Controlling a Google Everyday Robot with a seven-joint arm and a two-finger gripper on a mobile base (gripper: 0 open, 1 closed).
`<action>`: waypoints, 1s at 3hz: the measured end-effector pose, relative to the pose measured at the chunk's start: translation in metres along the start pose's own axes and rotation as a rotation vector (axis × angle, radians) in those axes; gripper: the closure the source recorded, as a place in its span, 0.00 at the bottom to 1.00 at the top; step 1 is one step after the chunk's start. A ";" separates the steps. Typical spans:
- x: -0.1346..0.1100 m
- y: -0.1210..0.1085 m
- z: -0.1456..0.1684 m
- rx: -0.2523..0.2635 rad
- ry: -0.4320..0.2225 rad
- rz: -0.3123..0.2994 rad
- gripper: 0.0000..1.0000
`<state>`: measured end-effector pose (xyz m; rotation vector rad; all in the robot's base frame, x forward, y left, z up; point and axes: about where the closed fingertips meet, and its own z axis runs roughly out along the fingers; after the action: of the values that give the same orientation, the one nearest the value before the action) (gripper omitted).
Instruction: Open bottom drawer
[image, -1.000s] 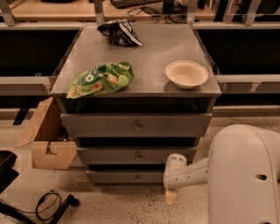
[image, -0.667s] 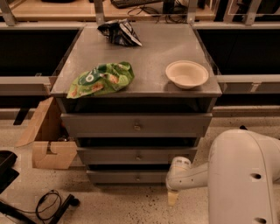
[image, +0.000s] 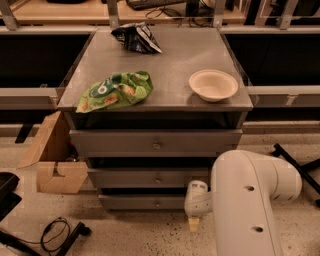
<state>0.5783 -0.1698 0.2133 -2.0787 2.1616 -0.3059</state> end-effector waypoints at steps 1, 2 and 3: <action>-0.002 -0.006 0.024 -0.004 0.005 -0.016 0.00; 0.004 -0.017 0.028 0.002 -0.005 -0.003 0.00; 0.008 -0.029 0.026 -0.005 -0.011 0.013 0.18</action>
Offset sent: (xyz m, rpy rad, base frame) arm 0.0452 -0.0152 -0.0196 0.0234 -0.0154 -0.0128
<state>0.6124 -0.1801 0.1951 -2.0636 2.1707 -0.2877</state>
